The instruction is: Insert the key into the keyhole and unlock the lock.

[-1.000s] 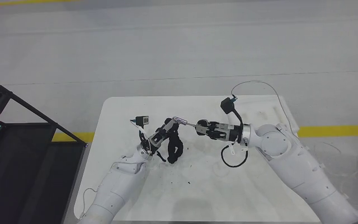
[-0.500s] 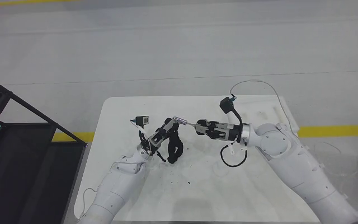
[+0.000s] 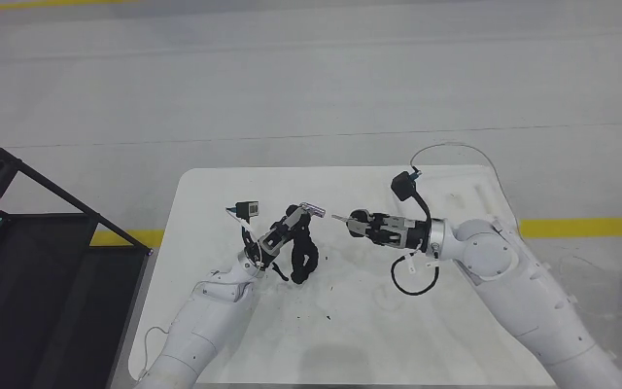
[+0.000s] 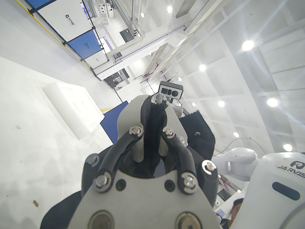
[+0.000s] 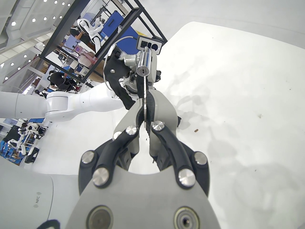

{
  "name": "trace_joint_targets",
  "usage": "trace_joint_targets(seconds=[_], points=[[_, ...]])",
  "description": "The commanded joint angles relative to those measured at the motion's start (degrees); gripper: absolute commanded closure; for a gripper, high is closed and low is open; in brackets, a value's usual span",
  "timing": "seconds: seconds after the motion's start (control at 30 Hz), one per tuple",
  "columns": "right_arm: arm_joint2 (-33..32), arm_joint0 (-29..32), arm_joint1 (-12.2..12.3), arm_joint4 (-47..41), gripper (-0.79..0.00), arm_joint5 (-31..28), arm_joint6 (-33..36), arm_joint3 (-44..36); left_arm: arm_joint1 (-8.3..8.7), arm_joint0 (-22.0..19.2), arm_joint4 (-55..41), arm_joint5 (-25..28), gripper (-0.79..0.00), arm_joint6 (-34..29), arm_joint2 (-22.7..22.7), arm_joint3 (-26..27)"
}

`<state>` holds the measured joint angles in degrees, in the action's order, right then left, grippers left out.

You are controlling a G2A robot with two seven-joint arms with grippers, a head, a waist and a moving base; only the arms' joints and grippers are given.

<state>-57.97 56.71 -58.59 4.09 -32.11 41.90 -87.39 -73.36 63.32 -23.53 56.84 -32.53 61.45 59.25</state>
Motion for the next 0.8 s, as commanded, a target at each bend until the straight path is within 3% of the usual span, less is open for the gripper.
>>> trace_joint_targets(seconds=[0.0,0.17,0.43,0.77], points=[[-0.52,0.34,0.14,0.5,0.0,0.52,0.32,-0.63,0.0,0.0,0.0,0.0,0.0,0.0,0.0,0.0],[-1.27,0.81,0.32,1.34,0.0,1.19,1.11,-1.7,0.08,0.19,1.59,-1.22,0.0,0.87,0.32,0.52],[-1.28,1.02,0.25,2.2,0.0,1.51,1.63,-2.39,0.17,2.82,14.46,-4.93,0.0,9.82,2.11,5.68],[-1.86,0.47,0.21,3.64,0.0,2.78,1.9,-1.98,0.15,3.53,15.64,-5.6,0.0,11.21,2.36,6.71]])
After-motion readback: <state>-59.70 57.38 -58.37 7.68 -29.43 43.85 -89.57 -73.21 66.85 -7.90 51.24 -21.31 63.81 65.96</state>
